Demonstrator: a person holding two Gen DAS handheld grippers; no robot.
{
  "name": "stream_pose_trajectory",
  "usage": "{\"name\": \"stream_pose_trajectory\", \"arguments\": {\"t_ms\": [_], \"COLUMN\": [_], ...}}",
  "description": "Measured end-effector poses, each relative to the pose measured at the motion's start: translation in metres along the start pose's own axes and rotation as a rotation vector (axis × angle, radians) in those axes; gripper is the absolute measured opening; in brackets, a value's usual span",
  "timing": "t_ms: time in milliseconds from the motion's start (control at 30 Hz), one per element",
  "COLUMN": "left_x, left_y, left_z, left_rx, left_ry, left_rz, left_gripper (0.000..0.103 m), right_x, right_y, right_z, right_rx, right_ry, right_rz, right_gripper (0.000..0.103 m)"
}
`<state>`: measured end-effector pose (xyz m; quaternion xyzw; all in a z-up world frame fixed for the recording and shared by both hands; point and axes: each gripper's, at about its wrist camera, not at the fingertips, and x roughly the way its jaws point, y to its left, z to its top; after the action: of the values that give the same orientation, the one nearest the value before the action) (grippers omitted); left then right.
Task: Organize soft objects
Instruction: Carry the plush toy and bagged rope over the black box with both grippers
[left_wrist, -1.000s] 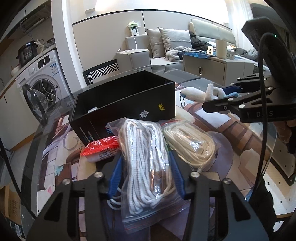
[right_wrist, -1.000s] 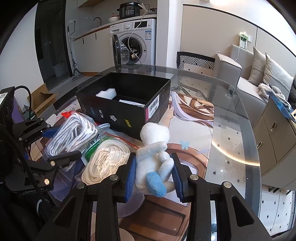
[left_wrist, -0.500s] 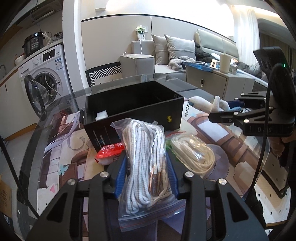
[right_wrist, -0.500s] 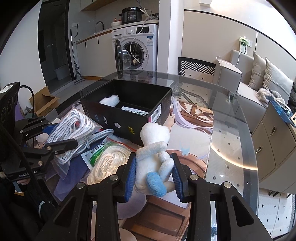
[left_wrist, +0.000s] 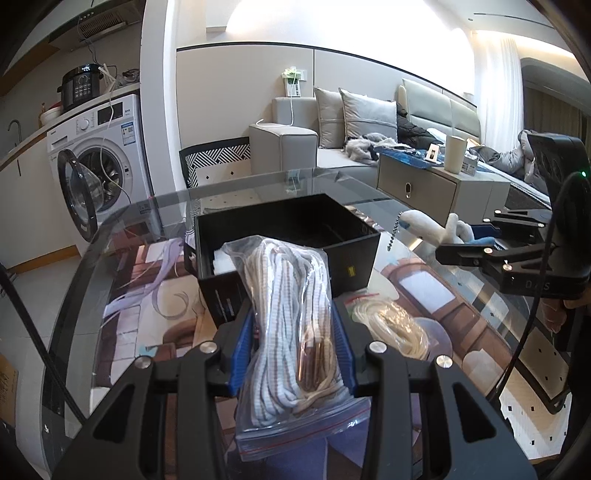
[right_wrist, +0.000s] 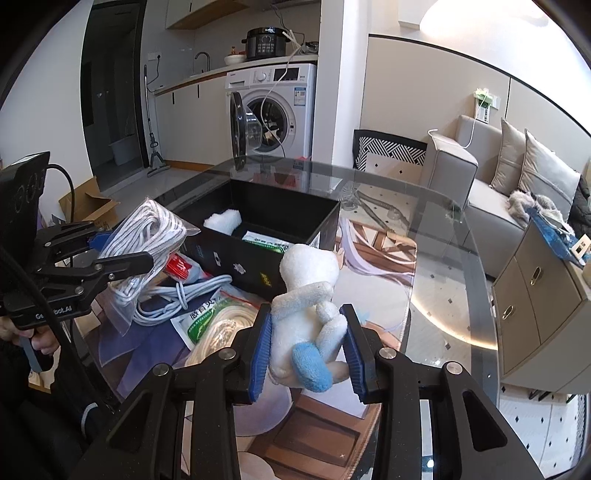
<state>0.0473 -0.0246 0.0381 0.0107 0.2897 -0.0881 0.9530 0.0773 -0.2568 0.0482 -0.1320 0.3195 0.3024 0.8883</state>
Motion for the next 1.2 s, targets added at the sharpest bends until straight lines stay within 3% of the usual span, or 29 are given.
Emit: {"name": "stream_pose_trajectory", "arguments": {"t_ms": [733, 1200], "left_x": [0.008, 0.028], "left_y": [0.037, 0.045], "left_z": [0.038, 0.052], "left_rx": [-0.095, -0.111], "left_ry": [-0.029, -0.006], "left_rz": [-0.047, -0.065], "left_gripper": [0.039, 0.039], "right_x": [-0.006, 0.018], "right_y": [0.004, 0.017], "right_z": [0.031, 0.054], "right_rx": [0.074, 0.073], "right_ry": [-0.062, -0.035], "right_rz": [0.019, 0.037], "right_gripper": [0.036, 0.036]}}
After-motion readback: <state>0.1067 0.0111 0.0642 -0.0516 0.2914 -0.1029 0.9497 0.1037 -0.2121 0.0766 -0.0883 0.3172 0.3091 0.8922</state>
